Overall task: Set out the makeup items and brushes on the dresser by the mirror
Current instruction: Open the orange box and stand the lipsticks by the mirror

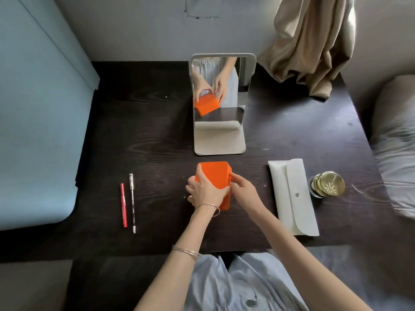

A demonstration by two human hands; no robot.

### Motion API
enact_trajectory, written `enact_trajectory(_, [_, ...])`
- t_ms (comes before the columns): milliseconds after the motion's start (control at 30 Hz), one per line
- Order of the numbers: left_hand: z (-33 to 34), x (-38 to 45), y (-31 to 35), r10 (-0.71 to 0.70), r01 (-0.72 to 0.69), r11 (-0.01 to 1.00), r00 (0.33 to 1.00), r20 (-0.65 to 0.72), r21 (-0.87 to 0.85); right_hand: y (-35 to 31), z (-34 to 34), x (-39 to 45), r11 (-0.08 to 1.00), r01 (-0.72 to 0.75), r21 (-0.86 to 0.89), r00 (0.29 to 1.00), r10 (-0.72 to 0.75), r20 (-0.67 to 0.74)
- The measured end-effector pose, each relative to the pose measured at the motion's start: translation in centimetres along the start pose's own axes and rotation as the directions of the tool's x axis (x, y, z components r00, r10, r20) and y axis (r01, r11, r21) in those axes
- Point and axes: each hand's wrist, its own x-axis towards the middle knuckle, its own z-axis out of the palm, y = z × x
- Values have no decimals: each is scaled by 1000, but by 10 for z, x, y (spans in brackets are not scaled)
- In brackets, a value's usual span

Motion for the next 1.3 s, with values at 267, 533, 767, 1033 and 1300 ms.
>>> enact_trajectory(267, [40, 4, 16, -47, 54, 994, 996, -70, 90, 15, -21, 24, 988, -20, -154, 999, 25, 35])
enact_trajectory(533, [44, 15, 26, -58, 85, 911, 995, -79, 403, 11, -7, 30, 960, -141, -242, 983, 164, 78])
enact_trajectory(767, [33, 9, 18, 19, -23, 878, 1000, 15, 479, 14, -6, 37, 972, -227, -58, 969, 231, 91])
enact_trajectory(1033, [27, 14, 14, 11, -14, 901, 1000, 10, 434, 8, -10, 41, 969, -245, -8, 962, 244, 120])
enact_trajectory(1300, [4, 35, -2, -96, 119, 989, 969, 228, -92, 4, -9, 40, 970, -92, 223, 989, 64, 131])
